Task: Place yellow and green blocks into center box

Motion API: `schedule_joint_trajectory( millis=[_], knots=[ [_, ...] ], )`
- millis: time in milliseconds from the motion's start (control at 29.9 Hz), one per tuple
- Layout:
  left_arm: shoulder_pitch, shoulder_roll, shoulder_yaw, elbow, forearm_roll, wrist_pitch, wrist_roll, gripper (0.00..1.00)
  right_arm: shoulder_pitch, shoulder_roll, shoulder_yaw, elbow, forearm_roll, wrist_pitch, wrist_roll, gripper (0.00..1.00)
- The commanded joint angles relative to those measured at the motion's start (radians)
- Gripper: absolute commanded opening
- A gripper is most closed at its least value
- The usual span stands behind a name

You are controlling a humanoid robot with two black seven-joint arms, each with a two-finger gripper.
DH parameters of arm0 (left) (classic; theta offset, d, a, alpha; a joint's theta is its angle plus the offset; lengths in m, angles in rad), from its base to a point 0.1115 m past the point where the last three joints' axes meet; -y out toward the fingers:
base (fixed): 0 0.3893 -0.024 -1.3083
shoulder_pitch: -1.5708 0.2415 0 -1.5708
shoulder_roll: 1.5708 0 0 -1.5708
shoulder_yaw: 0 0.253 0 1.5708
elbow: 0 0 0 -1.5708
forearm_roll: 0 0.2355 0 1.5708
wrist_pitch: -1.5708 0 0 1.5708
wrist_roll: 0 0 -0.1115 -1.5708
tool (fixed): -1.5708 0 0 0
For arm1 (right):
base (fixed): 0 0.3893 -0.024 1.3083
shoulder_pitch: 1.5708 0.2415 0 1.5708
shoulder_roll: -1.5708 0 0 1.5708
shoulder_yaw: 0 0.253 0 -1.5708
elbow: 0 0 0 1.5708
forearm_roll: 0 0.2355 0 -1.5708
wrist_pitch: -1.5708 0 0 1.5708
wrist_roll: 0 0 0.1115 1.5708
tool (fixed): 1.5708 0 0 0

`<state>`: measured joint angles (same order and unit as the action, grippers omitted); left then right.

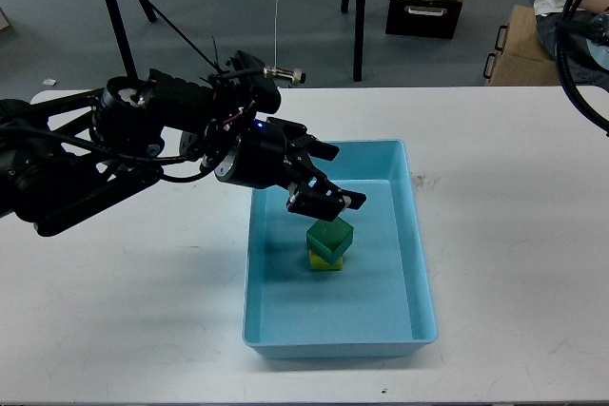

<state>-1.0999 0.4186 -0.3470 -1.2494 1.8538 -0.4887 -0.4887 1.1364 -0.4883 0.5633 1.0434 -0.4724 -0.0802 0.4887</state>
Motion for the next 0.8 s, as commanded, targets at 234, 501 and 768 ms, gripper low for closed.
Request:
schedule_joint_trajectory(
  millis=[234,501,768],
  knots=[
    [0.368,0.009,-0.668,0.137,-0.437,0.000,0.000,0.99,-0.041,0.155,0.043,-0.041,0.315,0.008,-0.064,0.99],
    [0.621,0.081,-0.758,-0.022,-1.207,0.050,0.000,0.99,-0.200,0.201,0.220,-0.060,0.600,0.146,-0.120,0.99],
    [0.825,0.069,-0.757,-0.156,-1.679,0.242,0.122,1.00,-0.573,0.189,0.469,0.170,0.617,0.266,-0.189,0.99]
  ],
)
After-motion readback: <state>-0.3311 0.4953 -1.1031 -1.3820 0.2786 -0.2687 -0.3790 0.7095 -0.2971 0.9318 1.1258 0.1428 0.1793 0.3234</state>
